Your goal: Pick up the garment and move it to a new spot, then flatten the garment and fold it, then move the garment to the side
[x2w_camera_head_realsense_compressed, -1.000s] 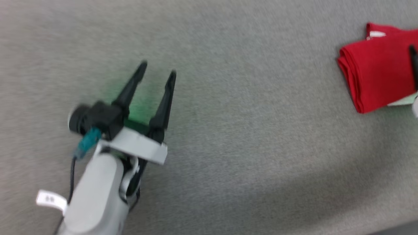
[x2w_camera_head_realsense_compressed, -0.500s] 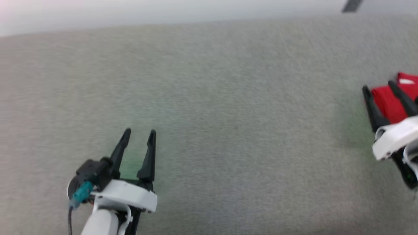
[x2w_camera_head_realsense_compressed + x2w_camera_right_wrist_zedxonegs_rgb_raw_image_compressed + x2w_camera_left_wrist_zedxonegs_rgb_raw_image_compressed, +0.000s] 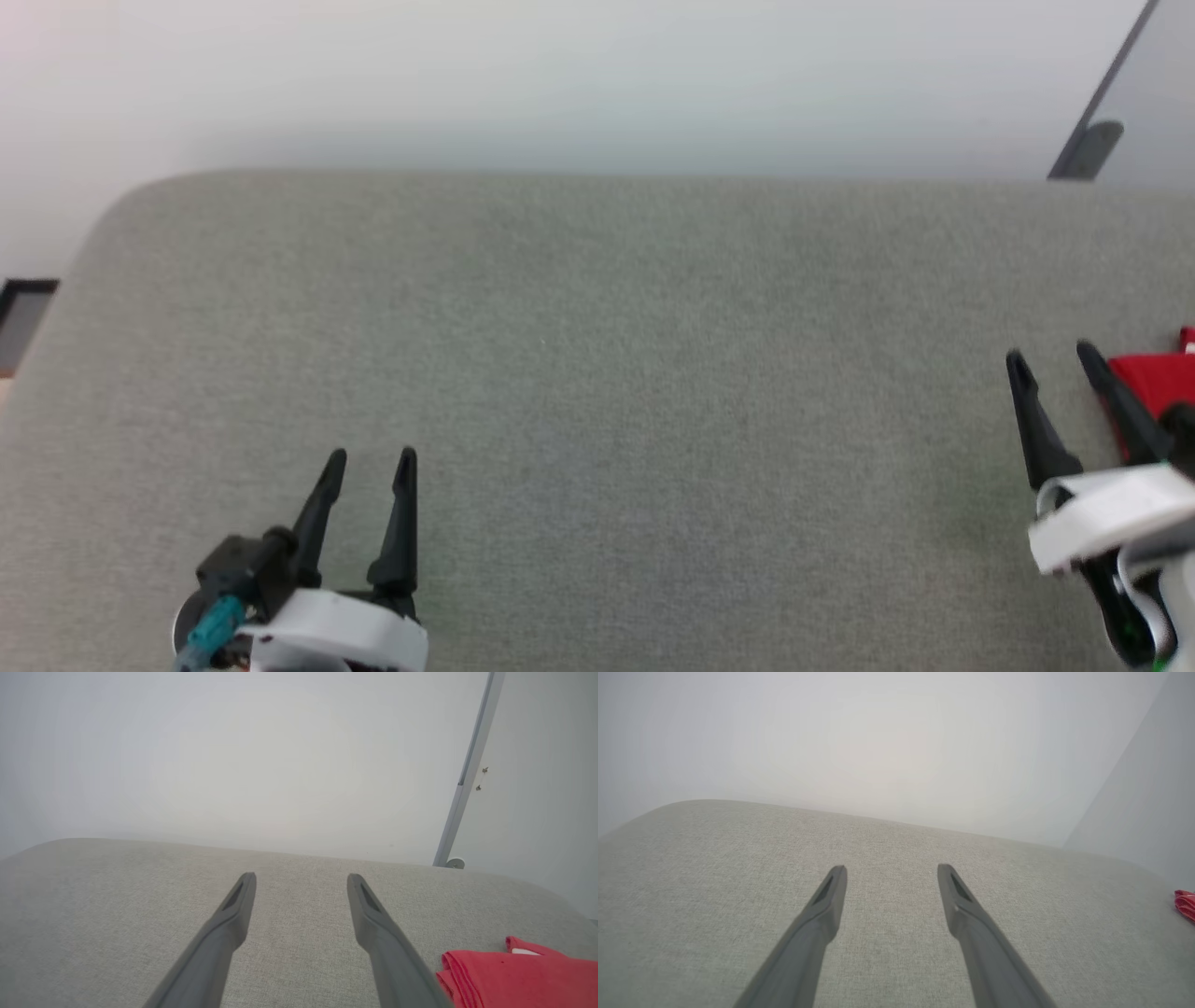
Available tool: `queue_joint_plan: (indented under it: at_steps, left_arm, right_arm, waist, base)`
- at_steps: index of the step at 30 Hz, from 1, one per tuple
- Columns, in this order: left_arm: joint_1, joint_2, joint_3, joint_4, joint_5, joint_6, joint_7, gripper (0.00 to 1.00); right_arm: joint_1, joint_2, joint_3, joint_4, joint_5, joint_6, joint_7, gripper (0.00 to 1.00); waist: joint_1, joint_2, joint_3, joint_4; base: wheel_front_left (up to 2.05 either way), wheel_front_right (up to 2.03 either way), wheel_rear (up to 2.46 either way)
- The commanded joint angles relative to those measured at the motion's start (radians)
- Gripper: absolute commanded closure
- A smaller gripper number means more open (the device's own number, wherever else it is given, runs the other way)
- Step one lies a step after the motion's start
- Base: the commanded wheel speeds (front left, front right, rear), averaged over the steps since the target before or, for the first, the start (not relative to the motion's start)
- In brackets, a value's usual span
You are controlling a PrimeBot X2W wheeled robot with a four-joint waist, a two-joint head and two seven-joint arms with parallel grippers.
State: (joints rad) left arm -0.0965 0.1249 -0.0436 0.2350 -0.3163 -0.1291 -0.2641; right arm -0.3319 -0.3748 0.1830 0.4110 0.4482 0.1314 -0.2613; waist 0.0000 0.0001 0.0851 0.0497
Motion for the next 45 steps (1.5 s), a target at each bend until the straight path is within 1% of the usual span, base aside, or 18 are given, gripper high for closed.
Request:
queue_joint_plan:
  at_steps: [1, 6, 12, 21, 29, 45]
  left_arm:
    - [0.014, 0.0, 0.001, -0.004, 0.004, -0.002, 0.0, 0.0]
    - [0.076, 0.005, 0.011, -0.04, 0.009, -0.002, 0.0, 0.0]
    - [0.154, 0.013, 0.019, -0.085, 0.012, -0.002, 0.0, 0.0]
    - [0.245, 0.01, 0.037, -0.155, 0.01, -0.002, 0.0, 0.0]
    - [0.262, 0.003, 0.038, -0.17, 0.012, -0.002, 0.001, 0.0]
    - [0.256, 0.003, 0.035, -0.17, 0.001, -0.002, 0.001, 0.0]
  right_arm:
    - [0.019, 0.002, -0.007, -0.006, -0.007, -0.002, -0.004, 0.0]
    - [0.117, 0.015, -0.057, -0.066, -0.021, -0.002, -0.004, 0.0]
    - [0.218, 0.033, -0.1, -0.135, -0.031, -0.002, -0.004, 0.0]
    - [0.324, 0.064, -0.17, -0.233, -0.047, -0.002, 0.004, 0.0]
    - [0.358, 0.087, -0.204, -0.283, -0.057, -0.002, 0.022, 0.0]
    - [0.374, 0.107, -0.211, -0.322, -0.068, -0.002, 0.037, 0.0]
  waist:
    - [0.0, -0.0001, -0.047, 0.027]
    - [0.0, -0.0001, -0.081, 0.026]
    - [0.0, -0.0001, -0.099, 0.031]
    - [0.0, -0.0001, -0.11, 0.036]
    - [0.0, -0.0001, -0.108, 0.026]
    - [0.0, -0.0001, -0.104, 0.021]
  base:
    - [0.0, 0.0, 0.0]
    - [0.0, 0.0, 0.0]
    - [0.0, 0.0, 0.0]
    - [0.0, 0.0, 0.0]
    - [0.0, 0.0, 0.0]
    - [0.0, 0.0, 0.0]
